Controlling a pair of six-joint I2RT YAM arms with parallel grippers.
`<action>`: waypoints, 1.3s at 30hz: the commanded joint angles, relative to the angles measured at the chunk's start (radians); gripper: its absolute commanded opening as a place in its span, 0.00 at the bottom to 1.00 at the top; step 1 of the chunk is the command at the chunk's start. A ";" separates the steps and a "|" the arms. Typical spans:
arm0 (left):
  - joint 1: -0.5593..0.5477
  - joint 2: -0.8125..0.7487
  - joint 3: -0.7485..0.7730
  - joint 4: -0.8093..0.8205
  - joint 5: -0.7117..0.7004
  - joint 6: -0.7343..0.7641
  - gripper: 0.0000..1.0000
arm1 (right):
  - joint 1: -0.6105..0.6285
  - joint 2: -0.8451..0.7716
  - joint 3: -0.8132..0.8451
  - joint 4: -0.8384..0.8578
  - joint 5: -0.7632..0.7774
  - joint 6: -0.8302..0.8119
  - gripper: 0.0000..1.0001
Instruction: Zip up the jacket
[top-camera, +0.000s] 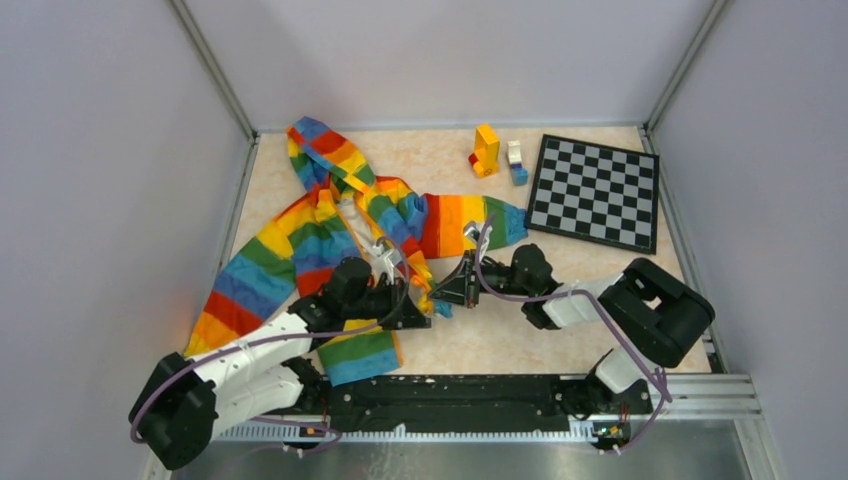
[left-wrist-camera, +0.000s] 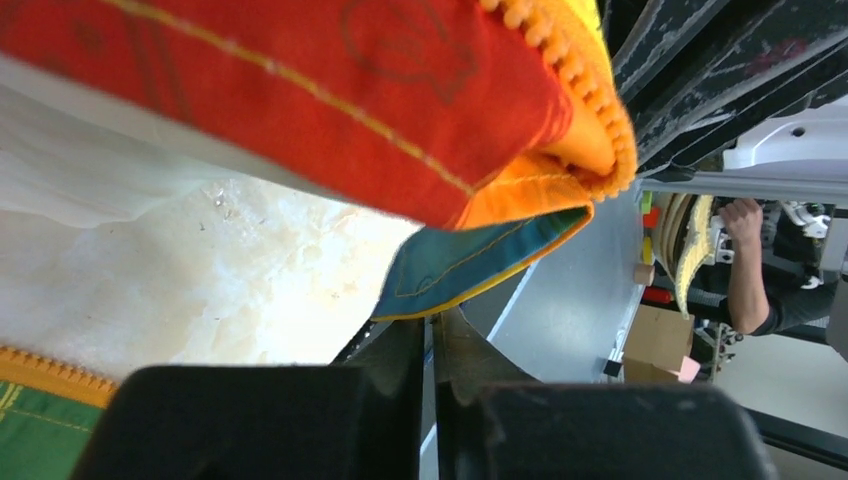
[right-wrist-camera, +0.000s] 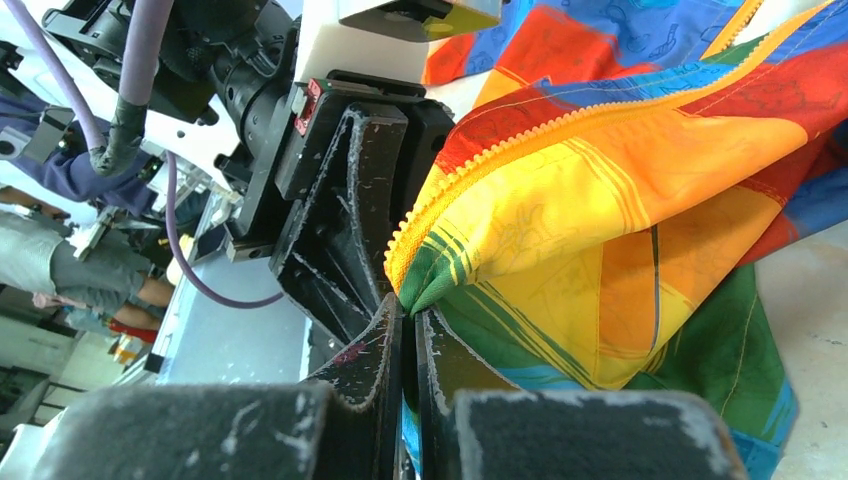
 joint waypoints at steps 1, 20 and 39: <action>-0.005 -0.039 0.002 -0.163 0.004 0.058 0.15 | -0.003 -0.029 0.023 0.127 0.008 -0.033 0.00; -0.005 -0.415 0.024 0.028 -0.241 -0.177 0.49 | 0.028 -0.070 0.045 -0.102 -0.030 -0.070 0.00; -0.003 -0.229 0.124 -0.085 -0.335 -0.319 0.34 | 0.077 -0.125 0.059 -0.240 0.039 -0.156 0.00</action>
